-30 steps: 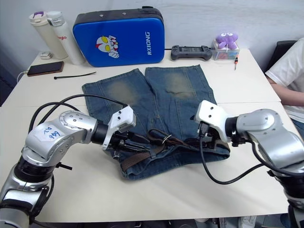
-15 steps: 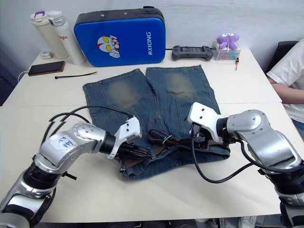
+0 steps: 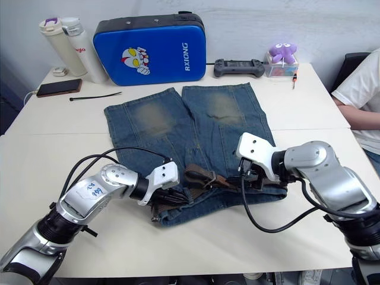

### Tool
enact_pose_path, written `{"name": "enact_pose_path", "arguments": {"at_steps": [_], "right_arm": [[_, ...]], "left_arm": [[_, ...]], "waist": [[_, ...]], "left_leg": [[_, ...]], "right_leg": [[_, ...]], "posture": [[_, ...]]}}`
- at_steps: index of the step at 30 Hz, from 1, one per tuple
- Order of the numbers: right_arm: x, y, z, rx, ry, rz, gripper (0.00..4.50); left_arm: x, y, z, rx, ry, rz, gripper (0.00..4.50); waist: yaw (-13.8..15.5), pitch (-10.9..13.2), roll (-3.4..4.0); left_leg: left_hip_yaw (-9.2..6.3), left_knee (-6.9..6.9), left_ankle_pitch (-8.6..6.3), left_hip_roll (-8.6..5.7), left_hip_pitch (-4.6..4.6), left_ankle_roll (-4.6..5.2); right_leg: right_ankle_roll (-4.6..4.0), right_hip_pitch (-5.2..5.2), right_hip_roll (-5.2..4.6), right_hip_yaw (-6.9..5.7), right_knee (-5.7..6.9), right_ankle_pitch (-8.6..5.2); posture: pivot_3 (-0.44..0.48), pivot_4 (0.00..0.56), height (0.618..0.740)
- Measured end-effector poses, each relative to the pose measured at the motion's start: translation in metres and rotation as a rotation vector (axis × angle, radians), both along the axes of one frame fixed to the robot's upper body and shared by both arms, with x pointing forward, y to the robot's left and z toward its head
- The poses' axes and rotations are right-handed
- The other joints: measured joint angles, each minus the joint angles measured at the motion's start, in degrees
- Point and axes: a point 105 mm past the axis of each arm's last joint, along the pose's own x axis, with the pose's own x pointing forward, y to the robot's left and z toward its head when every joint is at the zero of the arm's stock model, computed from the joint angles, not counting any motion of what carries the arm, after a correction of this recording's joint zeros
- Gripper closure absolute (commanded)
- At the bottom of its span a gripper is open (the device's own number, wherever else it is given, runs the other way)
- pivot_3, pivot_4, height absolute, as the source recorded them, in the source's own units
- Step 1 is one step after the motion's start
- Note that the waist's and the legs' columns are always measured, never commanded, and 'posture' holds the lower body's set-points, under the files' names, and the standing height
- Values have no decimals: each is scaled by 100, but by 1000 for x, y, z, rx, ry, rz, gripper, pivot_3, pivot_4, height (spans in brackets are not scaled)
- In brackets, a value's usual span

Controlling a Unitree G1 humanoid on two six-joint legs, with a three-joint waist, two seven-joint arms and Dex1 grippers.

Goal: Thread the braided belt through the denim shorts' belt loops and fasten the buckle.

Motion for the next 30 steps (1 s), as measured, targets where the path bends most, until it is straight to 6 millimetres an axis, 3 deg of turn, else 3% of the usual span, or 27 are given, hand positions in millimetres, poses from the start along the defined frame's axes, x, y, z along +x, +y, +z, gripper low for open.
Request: {"name": "enact_pose_path", "arguments": {"at_steps": [2, 3, 5, 8, 24, 30], "right_arm": [[-3, 0, -6, 5, 23, -4, 0], [-4, 0, -9, 11, 34, -8, 253], [-4, 3, -15, 40, 57, -21, 865], [-4, 6, -20, 66, 76, -31, 2131], [-4, 12, -28, 101, 98, -47, 2131], [-4, 13, -33, 121, 150, -66, 4468]], "left_arm": [[0, -1, 0, -7, 11, 6, 4469], [1, -1, -1, -8, 13, 7, 4490], [1, -2, -1, -10, 18, 9, 4500], [2, -2, 0, -9, 18, 8, 4500], [3, -1, 0, -9, 21, 14, 4500], [3, -1, 0, -9, 21, 16, 4500]], "waist": [[3, -1, -1], [3, -1, -1], [2, -1, -1], [2, -2, 1], [1, -4, 3], [0, -5, 4]], "left_leg": [[0, 1, 0, 0, 0, 1], [-1, 1, 0, 0, 0, 1], [-1, 2, -1, 0, 1, 1], [-1, 2, 0, 0, 1, 1], [-2, 2, 0, -1, 2, 1], [-3, 1, -1, -1, 6, 2]], "right_leg": [[0, 2, 0, -1, -1, 0], [0, 3, 0, -1, -3, 0], [0, 4, -1, -1, -2, 0], [0, 4, -1, -1, -2, 0], [0, 4, -1, -1, -3, 0], [0, 7, -1, -1, -3, 0]], "posture": [[0, 150, 739], [0, 150, 739], [0, 150, 739], [0, 150, 739], [0, 150, 739], [0, 150, 739]]}}
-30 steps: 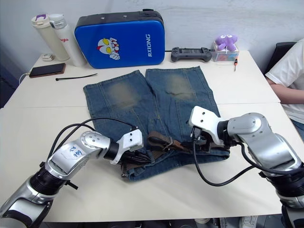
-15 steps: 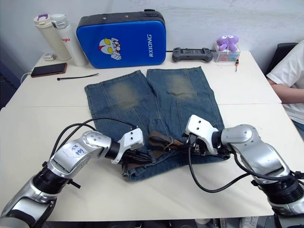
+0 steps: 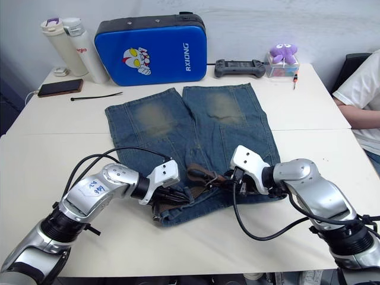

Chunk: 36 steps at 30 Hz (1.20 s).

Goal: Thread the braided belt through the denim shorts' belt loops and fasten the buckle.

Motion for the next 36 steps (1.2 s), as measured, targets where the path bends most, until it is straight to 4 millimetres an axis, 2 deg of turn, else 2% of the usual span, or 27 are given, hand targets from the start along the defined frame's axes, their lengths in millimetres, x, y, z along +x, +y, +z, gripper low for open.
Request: {"name": "enact_pose_path", "arguments": {"at_steps": [9, 15, 19, 23, 25, 29, 33, 36], "right_arm": [[1, -5, 2, 3, 25, -30, 4468], [1, -24, 17, -83, -35, -31, 4468], [-1, -44, 31, -192, -123, -26, 4468], [-4, -80, 38, -349, -199, -69, 4468], [-8, -103, 35, -416, -202, -107, 4468], [-19, -119, 22, -442, -174, -103, 4468], [-29, -132, 20, -465, -181, -110, 4468], [-31, -134, 19, -478, -197, -106, 4468]], "left_arm": [[0, 0, 0, -1, -1, -1, 4500], [0, 0, 0, -4, -4, -3, 4500], [-1, -1, -1, -5, -5, -7, 4500], [-2, -1, -2, -5, -6, -23, 4500], [-2, 0, -2, -2, -6, -34, 4500], [-2, -1, -4, 0, -1, -52, 4500], [-3, -1, -3, 10, -2, -88, 4500], [-3, 4, -2, 35, -14, -109, 4500]], "waist": [[1, 0, 0], [1, 0, 0], [3, -1, 3], [11, -1, 4], [13, -1, 5], [10, -2, 13], [62, -2, 13], [79, -2, 15]], "left_leg": [[-1, -2, -1, 0, -1, 1], [-1, -4, -3, 0, -1, 4], [-3, -9, -3, 0, 0, 5], [-5, -12, -4, 0, 3, 6], [-6, -15, -4, 1, 9, 6], [-6, -25, -6, 1, 46, 11], [-6, -29, -7, 1, 57, 12], [-5, -29, -7, 1, 60, 11]], "right_leg": [[0, -1, 0, 0, -3, 0], [0, 0, 0, -1, -8, 0], [0, 5, 0, -3, -19, 0], [0, 15, 1, -6, -31, 0], [0, 25, 1, -9, -39, 0], [1, 68, 1, -9, -54, 0], [2, 83, 1, -9, -63, -1], [3, 85, 1, -7, -65, -1]], "posture": [[0, 150, 739], [0, 150, 739], [0, 150, 739], [0, 150, 739], [0, 150, 739], [0, 150, 739], [0, 150, 739], [0, 150, 739]]}}
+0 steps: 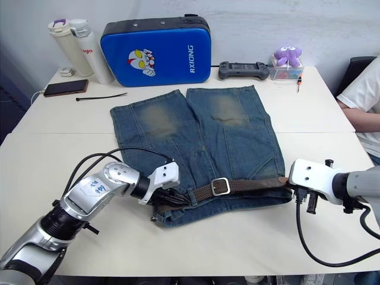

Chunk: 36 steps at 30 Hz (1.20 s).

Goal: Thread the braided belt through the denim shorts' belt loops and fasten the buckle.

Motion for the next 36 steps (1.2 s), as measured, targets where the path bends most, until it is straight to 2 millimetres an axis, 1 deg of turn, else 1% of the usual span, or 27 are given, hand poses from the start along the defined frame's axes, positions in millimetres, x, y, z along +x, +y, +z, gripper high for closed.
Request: {"name": "enact_pose_path", "arguments": {"at_steps": [3, 6, 9, 10, 12, 14, 19, 21, 23, 25, 28, 29, 31, 33, 34, 35, 36], "right_arm": [[3, 1, 0, -2, -37, 3, 4468], [5, 6, -4, 11, -65, 12, 4468], [8, 16, -9, 40, -81, 25, 4468], [8, 17, -9, 45, -78, 26, 4146], [9, 19, -7, 50, -79, 28, 3459], [11, 15, -2, 39, -82, 11, 2489], [9, 17, 17, 85, -53, 25, 101], [5, 17, 27, 159, -24, 7, 37], [-1, 15, 34, 313, 28, -30, 37], [-4, 7, 30, 437, 78, -81, 37], [-1, -6, 18, 555, 94, -150, 37], [2, -10, 15, 587, 77, -167, 37], [10, -15, 17, 601, 14, -170, 37], [21, -19, 25, 611, -86, -170, 37], [28, -20, 31, 643, -148, -176, 37], [33, -21, 36, 673, -198, -184, 37], [36, -24, 38, 693, -232, -198, 37]], "left_arm": [[-1, 4, 0, 10, 0, -12, 4500], [-3, 16, 1, 39, 0, -31, 4500], [-4, 33, 0, 87, 2, -39, 4500], [-3, 37, -1, 97, 6, -31, 4500], [-2, 39, 0, 95, 6, -30, 4500], [-1, 44, 1, 96, 14, -31, 4500], [-3, 49, 8, 52, 41, -26, 4500], [-5, 54, 18, 1, 76, -11, 4500], [-7, 68, 32, -49, 94, 40, 4500], [-6, 85, 44, -74, 81, 112, 4500], [-7, 99, 55, -167, 91, 215, 4500], [-5, 102, 61, -229, 79, 262, 4500], [-1, 107, 69, -292, 51, 325, 4500], [4, 111, 75, -333, -16, 406, 4500], [7, 113, 78, -362, -72, 463, 4500], [7, 116, 79, -382, -121, 519, 4500], [6, 118, 76, -390, -143, 569, 4500]], "waist": [[6, 0, 0], [-5, -1, 2], [-86, -9, 14], [-95, -12, 22], [-88, -14, 24], [-94, -13, 24], [-104, -5, 24], [-97, -1, 19], [-95, 6, 9], [-84, 7, 6], [-84, 7, 6], [-85, 7, 6], [-87, 8, 8], [-90, 8, 9], [-108, 8, 9], [-121, 8, 9], [-123, 8, 9]], "left_leg": [[0, 0, 0, 0, 0, 0], [0, -5, 0, 1, 4, -3], [2, -19, 1, 1, 13, -5], [4, -24, 1, 1, 17, -4], [4, -26, 1, 1, 19, -4], [4, -28, 1, 1, 20, -3], [5, -39, 2, 4, 15, -6], [2, -38, 3, 6, 7, -6], [1, -39, 2, 8, 5, -6], [2, -38, 0, 7, 5, -2], [3, -33, -2, 7, 5, 4], [4, -34, -2, 7, 5, 4], [4, -34, -2, 7, 5, 3], [5, -35, -1, 7, 5, 1], [6, -39, 0, 7, 7, -1], [8, -41, -1, 7, 7, -2], [9, -44, 1, 7, 7, -6]], "right_leg": [[0, 0, 1, 0, 0, 0], [0, 0, 2, 1, -1, 0], [0, 0, 3, 4, 1, 0], [-1, 0, 3, 6, 2, 0], [-1, 1, 3, 6, 2, -1], [-1, 1, 3, 7, 0, -1], [-6, -11, 5, 7, 3, -3], [-7, -15, 6, 3, 1, -4], [-7, -15, 5, 1, -3, -3], [-7, -12, 1, 2, -7, -3], [-6, -10, -3, 2, -8, -3], [-6, -11, -2, 2, -8, -3], [-7, -13, -2, 1, -5, -3], [-6, -14, -1, 2, -4, -3], [-6, -14, 0, 4, -6, -3], [-6, -17, 1, 6, -6, -3], [-6, -17, 2, 6, -5, -3]], "posture": [[0, 150, 739], [0, 150, 739], [0, 150, 739], [0, 150, 739], [0, 150, 739], [0, 150, 739], [0, 150, 739], [0, 150, 739], [0, 150, 739], [0, 150, 739], [0, 150, 739], [0, 150, 739], [0, 150, 739], [0, 150, 739], [0, 150, 739], [0, 150, 739], [0, 150, 739]]}}
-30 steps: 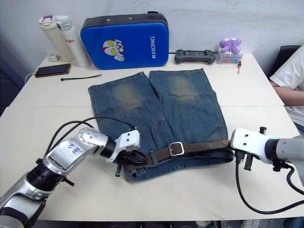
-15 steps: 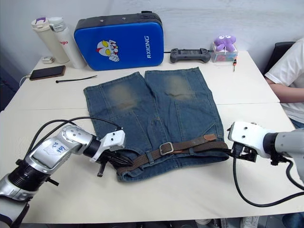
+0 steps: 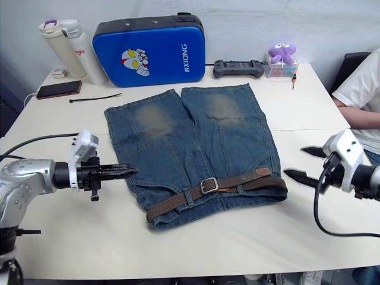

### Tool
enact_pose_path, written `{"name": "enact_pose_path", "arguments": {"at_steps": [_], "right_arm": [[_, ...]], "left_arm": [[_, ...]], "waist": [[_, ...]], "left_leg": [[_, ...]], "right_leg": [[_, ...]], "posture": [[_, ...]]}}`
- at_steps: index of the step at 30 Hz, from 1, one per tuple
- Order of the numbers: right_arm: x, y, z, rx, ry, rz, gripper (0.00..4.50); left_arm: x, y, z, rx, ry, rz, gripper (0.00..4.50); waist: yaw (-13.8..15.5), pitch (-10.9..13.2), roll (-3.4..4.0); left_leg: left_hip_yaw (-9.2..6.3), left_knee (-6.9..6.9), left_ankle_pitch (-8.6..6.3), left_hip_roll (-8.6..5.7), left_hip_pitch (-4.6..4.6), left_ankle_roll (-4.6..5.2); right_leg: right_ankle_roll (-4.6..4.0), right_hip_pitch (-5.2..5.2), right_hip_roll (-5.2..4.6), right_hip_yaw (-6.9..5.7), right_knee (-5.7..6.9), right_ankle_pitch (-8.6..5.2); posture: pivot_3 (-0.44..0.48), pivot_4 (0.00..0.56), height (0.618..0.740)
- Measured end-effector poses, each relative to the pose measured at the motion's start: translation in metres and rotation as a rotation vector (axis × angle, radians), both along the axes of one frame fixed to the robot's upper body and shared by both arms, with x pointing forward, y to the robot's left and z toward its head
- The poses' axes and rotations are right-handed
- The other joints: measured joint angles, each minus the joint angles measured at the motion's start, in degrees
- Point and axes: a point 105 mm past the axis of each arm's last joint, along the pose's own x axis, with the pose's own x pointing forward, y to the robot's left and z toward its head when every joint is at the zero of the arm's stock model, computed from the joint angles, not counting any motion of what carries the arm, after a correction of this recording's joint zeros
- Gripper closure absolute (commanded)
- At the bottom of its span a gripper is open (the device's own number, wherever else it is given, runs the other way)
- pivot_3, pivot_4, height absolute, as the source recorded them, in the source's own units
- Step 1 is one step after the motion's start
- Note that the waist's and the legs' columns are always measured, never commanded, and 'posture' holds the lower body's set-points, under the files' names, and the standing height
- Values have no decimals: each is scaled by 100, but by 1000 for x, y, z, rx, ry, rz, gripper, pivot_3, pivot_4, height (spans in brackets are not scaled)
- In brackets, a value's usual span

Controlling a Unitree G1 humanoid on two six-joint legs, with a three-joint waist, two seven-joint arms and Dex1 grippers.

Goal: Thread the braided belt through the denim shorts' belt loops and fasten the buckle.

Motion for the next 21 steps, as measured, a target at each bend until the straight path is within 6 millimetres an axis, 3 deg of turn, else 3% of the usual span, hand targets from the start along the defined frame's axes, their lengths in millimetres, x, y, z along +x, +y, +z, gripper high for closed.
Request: {"name": "enact_pose_path", "arguments": {"at_steps": [2, 6, 13, 21], "right_arm": [[4, -6, -1, 51, -33, -35, 37], [1, -9, -19, 73, 12, -27, 37], [-3, -3, -38, 99, 66, 7, 37], [-8, 1, -46, 100, 87, 18, 37]], "left_arm": [[-5, 12, -16, -19, 5, 154, 4500], [-18, 24, -51, 51, -24, 304, 4500], [-13, 21, -40, 27, -181, 396, 4500], [-21, 10, -53, 9, -174, 371, 4500]], "waist": [[6, 0, 0], [50, 0, 0], [111, -1, 2], [44, -4, 6]], "left_leg": [[1, -11, 3, 1, 4, -8], [3, -7, 0, 0, 3, -2], [4, -14, -1, 0, 10, 0], [6, -15, -1, 1, 13, 0]], "right_leg": [[0, -1, 2, 0, -3, 0], [0, 3, 0, -1, -6, 0], [-1, 9, -3, -3, -6, 2], [-1, 8, -3, -1, -3, 2]], "posture": [[0, 150, 739], [0, 150, 739], [0, 150, 739], [0, 150, 739]]}}
